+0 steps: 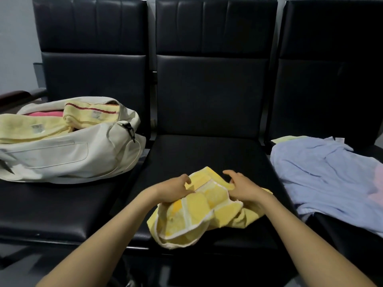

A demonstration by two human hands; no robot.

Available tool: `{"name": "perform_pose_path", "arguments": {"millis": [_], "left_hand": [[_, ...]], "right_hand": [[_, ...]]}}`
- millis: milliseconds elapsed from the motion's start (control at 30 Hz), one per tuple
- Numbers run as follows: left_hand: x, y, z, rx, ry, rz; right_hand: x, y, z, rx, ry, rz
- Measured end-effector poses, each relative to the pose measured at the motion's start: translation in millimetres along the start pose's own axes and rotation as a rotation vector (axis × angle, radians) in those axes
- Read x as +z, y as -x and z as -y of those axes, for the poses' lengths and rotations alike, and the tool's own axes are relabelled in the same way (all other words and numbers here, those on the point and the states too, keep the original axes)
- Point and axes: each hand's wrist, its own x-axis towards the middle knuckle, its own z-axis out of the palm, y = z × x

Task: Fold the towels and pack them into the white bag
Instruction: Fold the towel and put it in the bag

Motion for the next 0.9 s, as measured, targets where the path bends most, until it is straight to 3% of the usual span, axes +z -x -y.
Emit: {"name": "perform_pose_path", "arguments": {"millis": [167,233,333,400,500,567,667,767,900], "left_hand": [[-2,-11,11,0.0,-0.248,-0.013],[-6,-15,13,0.055,-0.251,-0.124],[-10,-17,17,0.132,-0.219,-0.583],[-15,-18,20,0.244,-0.189,-0.924],[-26,-16,21,0.527,-0.294,-1.153],[-26,-17,23,0.658,-0.429,-1.086],[-14,-19,23,0.621,-0.606,-0.766],[-9,-12,15,0.46,-0.446,-0.394],[-3,-7,7,0.395,-0.18,-0.077]], "right_hand": [[-4,0,13,-0.062,-0.018,-0.03],[-10,3,22,-0.075,-0.127,-0.077],[-21,-3,27,-0.063,-0.415,-0.183],[-29,-10,28,-0.094,-0.725,-0.352],[-45,-18,25,-0.272,-1.111,-0.59],[-51,-21,17,-0.24,-1.226,-0.582],[-49,-23,5,0.023,-0.729,-0.561],[-37,-24,-3,0.045,-0.333,-0.423],[-21,-22,-7,-0.026,0.174,-0.157]]}}
